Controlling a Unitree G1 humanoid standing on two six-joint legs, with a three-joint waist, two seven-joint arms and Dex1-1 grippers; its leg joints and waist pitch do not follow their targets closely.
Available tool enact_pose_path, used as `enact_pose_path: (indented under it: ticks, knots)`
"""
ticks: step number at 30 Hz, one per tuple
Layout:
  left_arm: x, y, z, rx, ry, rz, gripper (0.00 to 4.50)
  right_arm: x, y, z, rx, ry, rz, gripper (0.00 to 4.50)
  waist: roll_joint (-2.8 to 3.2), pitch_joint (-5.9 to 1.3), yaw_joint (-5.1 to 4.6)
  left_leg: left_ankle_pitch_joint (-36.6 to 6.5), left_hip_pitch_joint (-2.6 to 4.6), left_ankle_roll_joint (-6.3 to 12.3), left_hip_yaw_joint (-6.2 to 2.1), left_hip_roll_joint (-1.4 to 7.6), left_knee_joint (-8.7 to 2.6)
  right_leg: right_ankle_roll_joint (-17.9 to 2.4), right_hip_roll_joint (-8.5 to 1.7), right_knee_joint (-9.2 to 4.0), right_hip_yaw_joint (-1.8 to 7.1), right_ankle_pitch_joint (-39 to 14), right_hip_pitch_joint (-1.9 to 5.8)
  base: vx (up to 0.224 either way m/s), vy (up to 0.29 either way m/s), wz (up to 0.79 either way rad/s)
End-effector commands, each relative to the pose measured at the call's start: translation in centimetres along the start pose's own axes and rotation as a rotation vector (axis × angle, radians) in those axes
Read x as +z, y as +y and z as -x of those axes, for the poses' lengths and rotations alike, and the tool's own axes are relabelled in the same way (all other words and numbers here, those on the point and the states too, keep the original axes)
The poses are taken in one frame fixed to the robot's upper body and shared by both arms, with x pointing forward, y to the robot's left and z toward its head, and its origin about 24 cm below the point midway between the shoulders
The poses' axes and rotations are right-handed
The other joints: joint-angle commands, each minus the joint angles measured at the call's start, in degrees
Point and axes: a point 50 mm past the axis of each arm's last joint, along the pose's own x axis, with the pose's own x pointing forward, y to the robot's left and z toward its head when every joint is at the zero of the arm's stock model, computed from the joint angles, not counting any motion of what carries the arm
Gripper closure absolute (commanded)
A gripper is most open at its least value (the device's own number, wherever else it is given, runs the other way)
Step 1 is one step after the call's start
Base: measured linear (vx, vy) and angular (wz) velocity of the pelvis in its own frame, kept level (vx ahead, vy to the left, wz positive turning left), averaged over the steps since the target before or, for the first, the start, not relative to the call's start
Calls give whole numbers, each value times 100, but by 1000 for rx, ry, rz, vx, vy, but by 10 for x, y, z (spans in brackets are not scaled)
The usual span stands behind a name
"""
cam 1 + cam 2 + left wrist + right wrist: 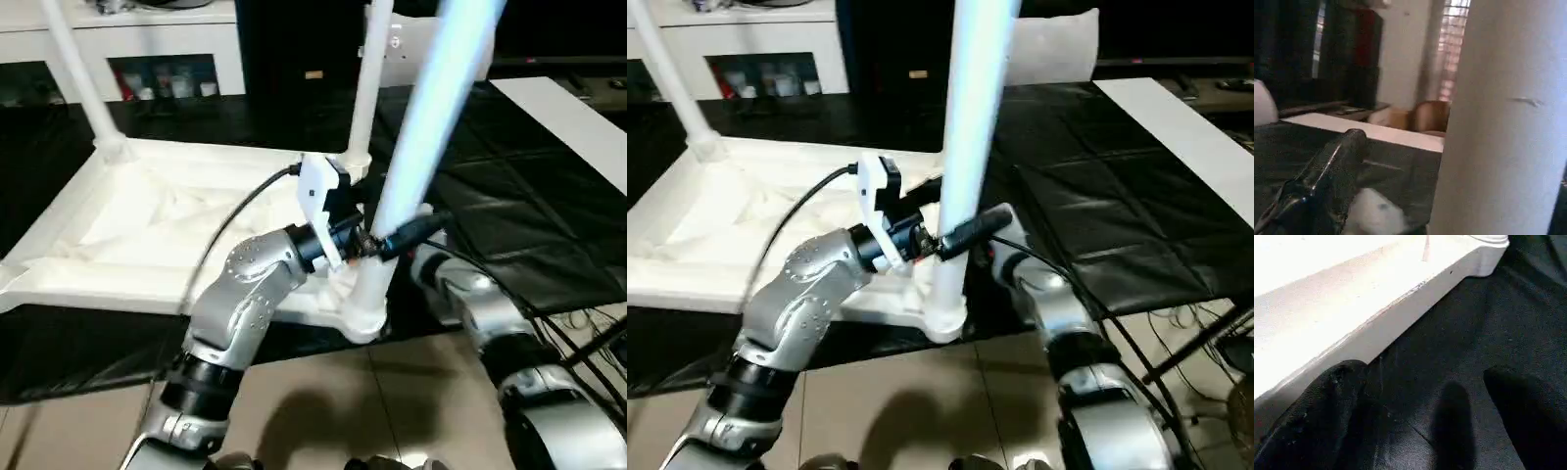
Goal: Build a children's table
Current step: Rotate table base
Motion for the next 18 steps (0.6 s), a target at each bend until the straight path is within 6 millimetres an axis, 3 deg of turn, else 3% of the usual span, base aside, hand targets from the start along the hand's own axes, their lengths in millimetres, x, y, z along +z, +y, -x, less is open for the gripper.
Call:
enact_pose_path:
  ticks: [1, 5, 6, 7, 8, 10, 11, 12, 15, 16, 18]
  knots:
    - [0, 8, 2, 55, 10, -22, 4, 6, -8, 4, -23, -33, -5, 0, -19, -476, 19, -719, -12, 384, -92, 289, -348, -773, -511, -490, 351, -1695, 386, 0, 0, 0]
    - [-4, 2, 12, -27, 43, -25, 4, 9, -15, 13, -38, -79, -7, 0, -15, -468, 30, -816, -19, 348, -93, 271, -353, -662, -522, -523, 347, -1983, 380, 0, 0, 0]
    - [-7, 3, 17, -39, 65, -26, 4, 11, -18, 16, -33, -95, 4, 0, 39, -470, 40, -836, -21, 347, -102, 267, -353, -646, -524, -525, 342, -2027, 378, 0, 0, 0]
    - [-8, 3, 19, -41, 74, -26, 4, 11, -19, 18, -32, -101, 9, 0, 22, -479, 34, -840, -19, 362, -96, 270, -353, -623, -513, -535, 342, -1999, 373, 0, 0, 0]
    - [-11, 6, 23, -37, 99, -26, 4, 13, -20, 20, -25, -111, 16, 0, 60, -483, 52, -828, -21, 366, -109, 266, -352, -657, -513, -513, 335, -1947, 373, 0, 0, 0]
    - [-13, 7, 27, -34, 120, -25, 4, 14, -21, 21, -19, -119, 20, 0, 44, -480, 56, -785, -22, 391, -101, 268, -351, -696, -513, -513, 341, -1865, 368, 0, 0, 0]
    - [-16, 10, 34, -29, 141, -22, 4, 14, -23, 24, -22, -127, 22, 0, 165, -482, 70, -800, -19, 378, -119, 270, -350, -737, -519, -497, 336, -1843, 363, 0, 0, 0]
    - [-17, 11, 39, -30, 150, -14, 4, 15, -24, 25, -24, -132, 22, 0, 99, -488, 44, -798, -21, 401, -104, 277, -350, -761, -501, -504, 340, -1713, 367, 0, 0, 0]
    - [-19, 11, 56, -88, 173, 24, 4, 15, -26, 32, -27, -149, 18, 0, 88, -492, 55, -761, -37, 454, -94, 245, -346, -695, -509, -519, 334, -1955, 373, 0, 0, 0]
    - [-19, 11, 60, -101, 180, 32, 4, 15, -26, 33, -26, -151, 16, 0, 115, -493, 67, -751, -33, 439, -94, 246, -350, -634, -509, -526, 333, -2078, 366, 0, 0, 0]
    - [-24, 15, 81, -151, 276, 27, 4, 11, -24, 42, 14, -145, 36, 0, 90, -489, 53, -774, -24, 440, -95, 262, -363, -590, -499, -525, 337, -2119, 349, 0, 0, 0]
